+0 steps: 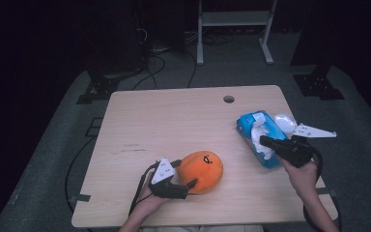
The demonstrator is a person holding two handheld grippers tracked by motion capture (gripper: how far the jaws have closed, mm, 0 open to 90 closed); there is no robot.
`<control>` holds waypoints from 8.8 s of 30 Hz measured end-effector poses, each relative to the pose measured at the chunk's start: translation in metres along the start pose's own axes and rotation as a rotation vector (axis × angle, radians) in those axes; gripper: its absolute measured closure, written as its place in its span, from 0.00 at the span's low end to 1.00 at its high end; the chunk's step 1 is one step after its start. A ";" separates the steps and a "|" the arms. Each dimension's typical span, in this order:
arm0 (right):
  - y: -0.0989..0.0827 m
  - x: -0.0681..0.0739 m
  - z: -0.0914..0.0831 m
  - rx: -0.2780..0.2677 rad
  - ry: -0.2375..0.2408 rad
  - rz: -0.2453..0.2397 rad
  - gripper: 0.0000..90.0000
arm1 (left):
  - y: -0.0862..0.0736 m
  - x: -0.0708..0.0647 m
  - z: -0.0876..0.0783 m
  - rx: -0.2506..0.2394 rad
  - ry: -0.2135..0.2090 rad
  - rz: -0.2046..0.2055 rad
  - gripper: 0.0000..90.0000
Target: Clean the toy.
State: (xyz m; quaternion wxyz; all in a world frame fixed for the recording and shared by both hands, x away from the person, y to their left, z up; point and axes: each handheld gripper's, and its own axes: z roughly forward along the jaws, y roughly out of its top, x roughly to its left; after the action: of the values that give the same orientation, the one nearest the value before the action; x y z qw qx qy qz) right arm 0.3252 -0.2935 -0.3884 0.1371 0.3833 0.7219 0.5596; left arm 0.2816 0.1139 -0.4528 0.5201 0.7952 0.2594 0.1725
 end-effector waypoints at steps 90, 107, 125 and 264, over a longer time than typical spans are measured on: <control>-0.035 0.072 0.087 0.184 0.097 -0.124 0.91 | 0.007 0.004 0.023 -0.004 -0.035 -0.047 0.14; -0.036 0.100 0.092 0.174 0.109 -0.177 0.90 | 0.008 0.000 0.020 0.034 0.015 0.025 0.21; -0.037 0.123 0.102 0.184 0.119 -0.241 0.89 | 0.006 0.004 0.023 0.030 0.019 0.011 0.24; -0.023 0.132 0.098 0.185 0.081 -0.324 0.89 | 0.019 -0.021 0.033 0.079 0.034 0.172 0.24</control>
State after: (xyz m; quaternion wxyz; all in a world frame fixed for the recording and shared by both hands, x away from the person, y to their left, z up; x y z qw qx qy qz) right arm 0.2892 -0.1330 -0.4123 0.1604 0.2501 0.8276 0.4762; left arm 0.2874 0.0707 -0.4490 0.4674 0.8314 0.2056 0.2194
